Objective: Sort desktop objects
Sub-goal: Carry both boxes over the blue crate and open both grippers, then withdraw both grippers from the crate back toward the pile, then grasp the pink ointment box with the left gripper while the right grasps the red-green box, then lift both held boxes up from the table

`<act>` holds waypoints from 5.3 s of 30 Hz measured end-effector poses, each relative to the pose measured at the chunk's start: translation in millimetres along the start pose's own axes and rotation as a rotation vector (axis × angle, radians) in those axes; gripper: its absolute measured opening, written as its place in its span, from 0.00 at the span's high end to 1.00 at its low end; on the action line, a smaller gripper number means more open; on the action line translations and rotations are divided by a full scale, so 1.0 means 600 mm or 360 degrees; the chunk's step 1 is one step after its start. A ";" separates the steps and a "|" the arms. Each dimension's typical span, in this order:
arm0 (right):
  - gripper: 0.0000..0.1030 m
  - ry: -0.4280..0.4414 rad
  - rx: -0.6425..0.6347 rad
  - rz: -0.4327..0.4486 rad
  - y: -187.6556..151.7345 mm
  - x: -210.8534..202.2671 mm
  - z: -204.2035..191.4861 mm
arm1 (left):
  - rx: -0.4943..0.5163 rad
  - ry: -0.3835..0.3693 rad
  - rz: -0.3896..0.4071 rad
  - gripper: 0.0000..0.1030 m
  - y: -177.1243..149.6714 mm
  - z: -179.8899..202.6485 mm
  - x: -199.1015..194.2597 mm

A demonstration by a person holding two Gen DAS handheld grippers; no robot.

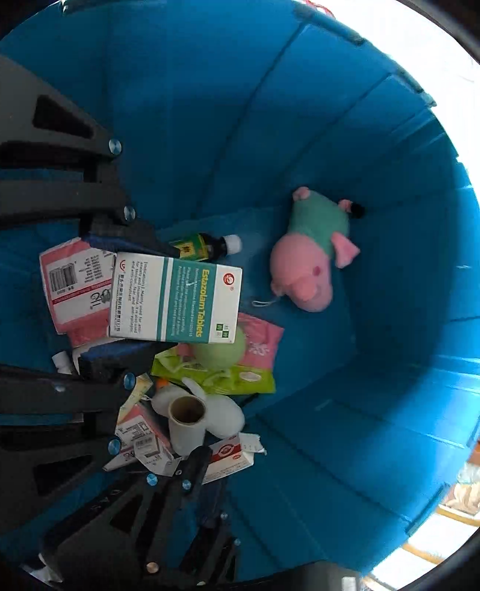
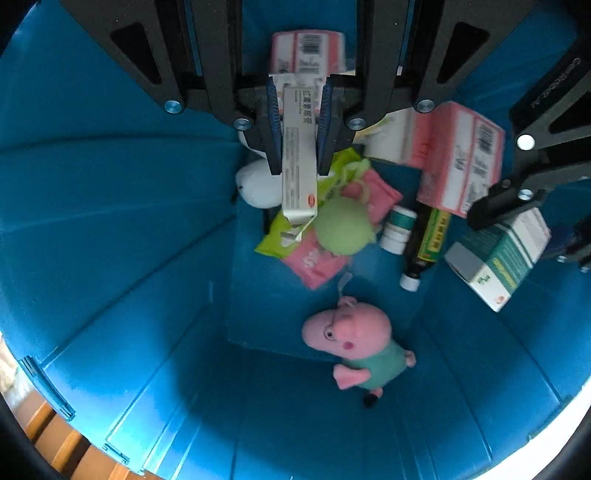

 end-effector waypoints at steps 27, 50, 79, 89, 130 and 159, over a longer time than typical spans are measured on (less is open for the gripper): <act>0.12 0.0079 0.0099 0.0298 0.005 -0.094 0.015 | -0.0113 0.0127 0.0205 0.62 -0.009 -0.039 -0.075; 0.00 0.0398 -0.0190 0.1141 -0.145 -0.348 -0.260 | -0.0645 0.0488 0.1243 0.21 -0.358 -0.302 -0.374; 0.00 0.0528 -0.0297 0.0527 -0.179 -0.035 -0.754 | -0.0934 0.0422 0.0638 0.21 -0.713 -0.714 -0.065; 0.00 0.0376 -0.0224 0.0344 -0.189 0.045 -0.727 | -0.0637 0.0202 0.0449 0.22 -0.621 -0.627 0.080; 0.28 0.0214 -0.0172 0.0100 -0.187 0.206 -0.700 | -0.1054 -0.0136 0.0451 0.63 -0.653 -0.575 0.144; 0.16 0.0413 -0.0278 0.0007 -0.222 0.156 -0.662 | -0.0918 0.0337 0.0430 0.51 -0.692 -0.551 0.014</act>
Point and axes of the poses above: each gripper's, at about its wrist camera, not at the fingertips, and x roughly the way its jaws point, z to its right, y to its top, the point moved 1 cm from there along x, roughly the way its jaws point, and after that the axes turned 1 degree about -z, right-handed, at the moved point
